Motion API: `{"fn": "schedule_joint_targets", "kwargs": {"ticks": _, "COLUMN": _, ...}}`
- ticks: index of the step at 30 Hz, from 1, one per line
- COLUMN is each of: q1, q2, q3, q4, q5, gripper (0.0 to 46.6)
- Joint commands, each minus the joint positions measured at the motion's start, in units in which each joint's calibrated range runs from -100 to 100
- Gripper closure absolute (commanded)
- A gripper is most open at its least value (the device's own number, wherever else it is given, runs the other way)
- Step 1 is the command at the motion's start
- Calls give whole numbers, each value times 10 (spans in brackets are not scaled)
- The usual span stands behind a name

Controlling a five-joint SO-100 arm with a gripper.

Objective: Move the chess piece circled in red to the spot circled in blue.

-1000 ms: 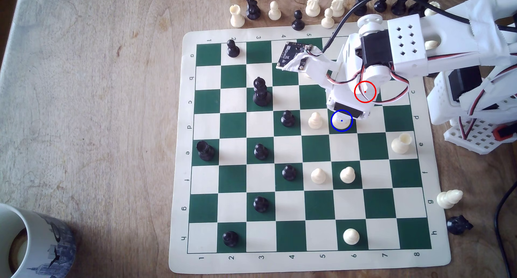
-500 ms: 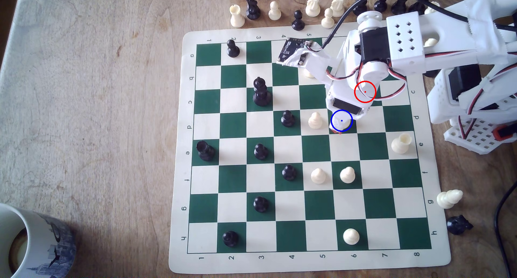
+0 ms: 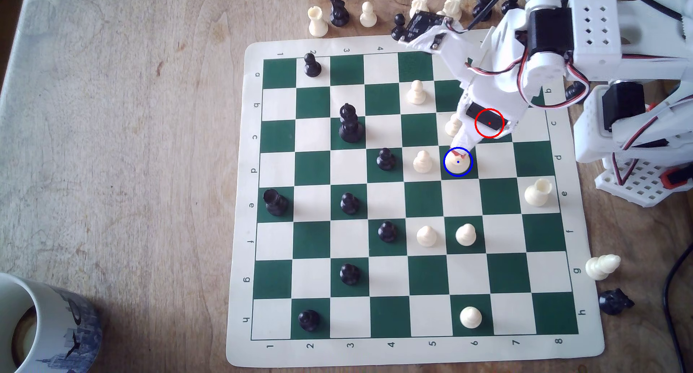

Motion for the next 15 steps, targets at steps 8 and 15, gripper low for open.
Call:
{"fn": "schedule_joint_targets", "kwargs": {"ticks": 8, "q1": 119, "q2": -246, "q3": 166, "q4": -263, "q5": 63, "gripper": 464}}
{"fn": "schedule_joint_targets", "kwargs": {"ticks": 15, "q1": 142, "q2": -357, "q3": 351, "q4": -532, "q5": 146, "gripper": 464}}
